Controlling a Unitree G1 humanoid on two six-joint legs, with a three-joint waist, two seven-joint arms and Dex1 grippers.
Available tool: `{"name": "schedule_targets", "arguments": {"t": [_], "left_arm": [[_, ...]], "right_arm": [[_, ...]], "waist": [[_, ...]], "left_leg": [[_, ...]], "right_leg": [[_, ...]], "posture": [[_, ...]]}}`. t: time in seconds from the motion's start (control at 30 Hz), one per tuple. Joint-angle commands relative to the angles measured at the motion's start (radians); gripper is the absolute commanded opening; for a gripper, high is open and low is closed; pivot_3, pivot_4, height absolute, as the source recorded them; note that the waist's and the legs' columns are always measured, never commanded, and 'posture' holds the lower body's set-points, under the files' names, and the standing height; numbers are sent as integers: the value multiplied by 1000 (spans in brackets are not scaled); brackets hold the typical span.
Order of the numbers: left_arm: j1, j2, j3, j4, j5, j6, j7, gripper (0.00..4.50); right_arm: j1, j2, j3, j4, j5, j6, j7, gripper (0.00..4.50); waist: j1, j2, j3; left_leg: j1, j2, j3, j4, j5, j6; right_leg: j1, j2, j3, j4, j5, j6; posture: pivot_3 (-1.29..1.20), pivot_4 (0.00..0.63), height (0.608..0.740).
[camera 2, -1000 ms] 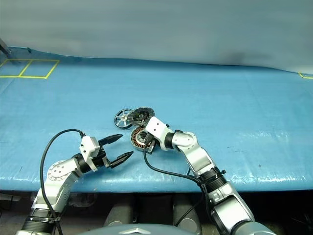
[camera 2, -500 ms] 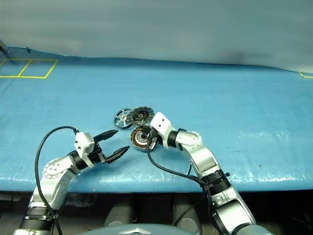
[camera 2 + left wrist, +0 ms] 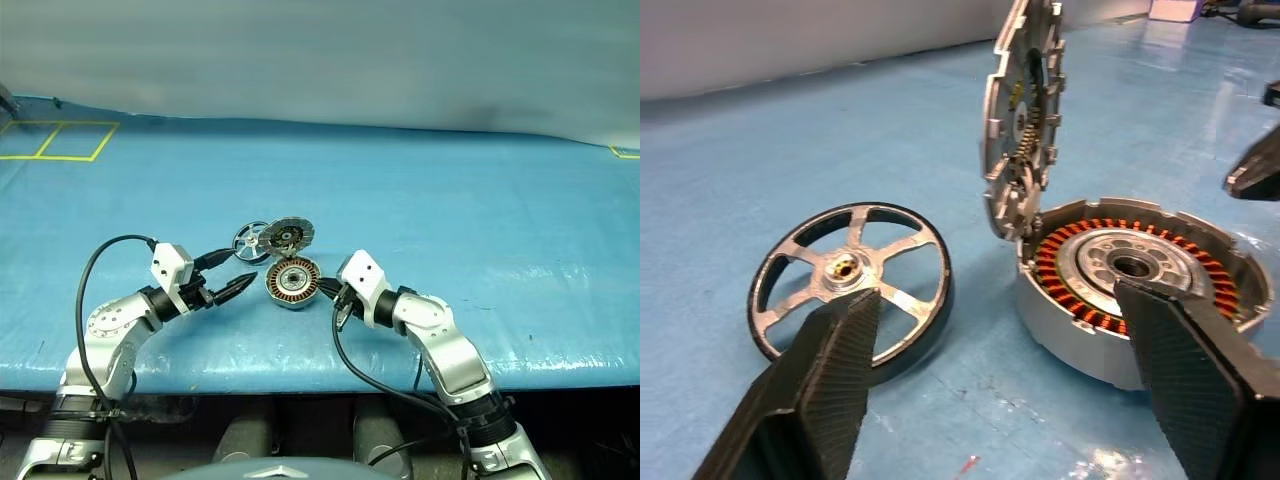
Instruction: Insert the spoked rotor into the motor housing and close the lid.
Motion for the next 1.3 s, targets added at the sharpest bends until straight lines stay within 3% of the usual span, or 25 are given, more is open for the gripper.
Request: {"name": "schedule_targets", "arguments": {"t": [0.03,0.33,0.63,1.23,1.3], "left_arm": [[-62,35,5,19,25,12,-4,2896],[-241,66,-49,163,88,87,-29,2896],[-384,26,-100,348,160,78,-26,2896],[-462,-13,-163,523,251,49,-51,2896],[-462,-12,-164,526,254,56,-57,2521]], "right_arm": [[21,-6,-28,-69,21,6,-22,0],[54,-1,-9,-77,7,1,-53,0],[68,4,-12,-80,4,-8,-86,0],[70,6,-7,-73,0,-17,-109,0],[71,7,-7,-72,-2,-18,-112,0]], "waist": [[2,0,0],[4,-1,0],[3,-1,0],[4,-1,0],[4,-1,0]], "left_leg": [[0,0,0,0,0,0],[-1,0,0,0,0,0],[-1,0,-1,0,0,0],[-1,-1,-1,1,0,0],[0,-1,-1,2,0,0]], "right_leg": [[0,0,0,0,0,0],[0,0,0,0,0,0],[0,1,0,0,0,0],[2,1,0,0,1,3],[2,1,0,0,2,3]], "posture": [[0,150,740],[0,150,740],[0,150,740],[0,150,740],[0,150,740]]}}
